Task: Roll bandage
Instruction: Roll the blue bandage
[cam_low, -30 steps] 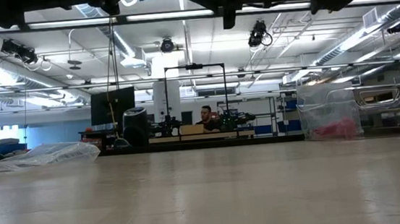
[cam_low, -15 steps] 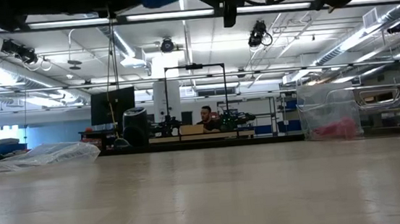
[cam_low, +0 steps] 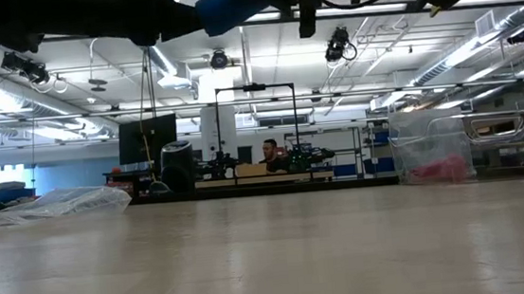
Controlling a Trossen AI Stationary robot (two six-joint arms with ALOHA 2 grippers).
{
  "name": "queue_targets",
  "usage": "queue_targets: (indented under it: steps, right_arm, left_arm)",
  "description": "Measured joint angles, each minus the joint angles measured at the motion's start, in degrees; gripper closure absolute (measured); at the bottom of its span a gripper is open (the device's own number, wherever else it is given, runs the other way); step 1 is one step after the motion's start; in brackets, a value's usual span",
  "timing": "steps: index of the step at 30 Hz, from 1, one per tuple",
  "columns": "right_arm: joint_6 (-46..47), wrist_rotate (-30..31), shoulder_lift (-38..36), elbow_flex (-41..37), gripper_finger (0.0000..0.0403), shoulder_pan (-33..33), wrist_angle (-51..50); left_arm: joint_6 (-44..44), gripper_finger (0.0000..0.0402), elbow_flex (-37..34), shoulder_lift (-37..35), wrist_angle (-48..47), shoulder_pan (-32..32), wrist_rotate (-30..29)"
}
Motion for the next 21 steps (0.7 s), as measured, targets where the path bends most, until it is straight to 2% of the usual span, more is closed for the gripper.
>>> queue_targets:
  steps: [13, 21]
  right_arm:
    - [8.9, 1.4, 0.0, 0.0, 0.0267, 0.0, -0.1]
    - [14.9, 4.6, 0.0, 0.2, 0.0243, -0.3, -4.9]
  left_arm:
    - [2.0, 0.0399, 0.0, 0.0, -2.4, -2.6, -3.1]
    - [1.0, 0.0399, 0.0, 0.1, -7.3, -3.3, -4.6]
